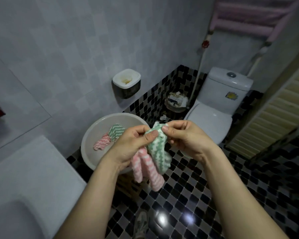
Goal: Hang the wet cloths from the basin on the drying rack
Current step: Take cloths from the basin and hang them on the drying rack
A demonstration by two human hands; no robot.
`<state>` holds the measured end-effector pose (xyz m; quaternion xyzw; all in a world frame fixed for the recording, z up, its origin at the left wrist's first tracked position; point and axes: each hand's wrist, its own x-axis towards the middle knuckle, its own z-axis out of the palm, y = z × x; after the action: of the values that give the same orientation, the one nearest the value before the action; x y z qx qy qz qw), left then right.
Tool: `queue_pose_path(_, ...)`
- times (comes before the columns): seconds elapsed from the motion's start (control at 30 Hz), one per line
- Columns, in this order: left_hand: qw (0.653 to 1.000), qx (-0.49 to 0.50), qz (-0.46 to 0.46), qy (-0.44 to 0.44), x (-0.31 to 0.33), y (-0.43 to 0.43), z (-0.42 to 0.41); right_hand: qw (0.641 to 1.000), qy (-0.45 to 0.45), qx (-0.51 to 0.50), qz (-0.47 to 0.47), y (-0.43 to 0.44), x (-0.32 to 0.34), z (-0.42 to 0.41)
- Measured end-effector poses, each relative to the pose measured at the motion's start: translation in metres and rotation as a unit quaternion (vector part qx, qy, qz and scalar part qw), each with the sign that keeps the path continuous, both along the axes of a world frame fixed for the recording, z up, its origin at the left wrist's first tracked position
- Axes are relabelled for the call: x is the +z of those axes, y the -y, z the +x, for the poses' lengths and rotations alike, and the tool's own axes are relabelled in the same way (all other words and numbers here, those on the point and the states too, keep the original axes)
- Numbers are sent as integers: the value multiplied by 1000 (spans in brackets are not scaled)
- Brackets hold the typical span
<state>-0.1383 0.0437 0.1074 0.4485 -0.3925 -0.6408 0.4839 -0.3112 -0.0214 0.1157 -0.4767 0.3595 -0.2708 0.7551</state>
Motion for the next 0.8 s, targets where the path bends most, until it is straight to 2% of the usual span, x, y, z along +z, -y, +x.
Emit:
queue_pose_path(0.1,1000,-26,6,-3,7,-13,-12,999,1,-34,-22,-15,11,-12)
queue_pose_path(0.23,993,-50,-41,104,23,-27,-28,989,40,-143,17,-42,29,-32)
queue_pose_path(0.37,979,-22,-98,176,41,-31,-53,976,92,-191,57,-62,35,-49)
queue_pose_path(0.5,959,-28,-140,243,48,-28,-82,974,60,-216,25,-78,42,-58)
queue_pose_path(0.57,970,-31,-123,206,47,-25,-85,974,35,-226,-4,-85,48,-64)
queue_pose_path(0.63,983,-55,-91,152,48,-25,-81,972,-7,-224,-66,-91,54,-72)
queue_pose_path(0.7,976,-88,-102,171,50,-25,-78,964,-95,-200,-146,-96,60,-81)
queue_pose_path(0.73,966,-102,-127,203,52,-24,-75,949,-163,-189,-194,-99,63,-84)
queue_pose_path(0.8,935,-97,-183,289,56,-24,-73,889,-322,-158,-285,-104,69,-88)
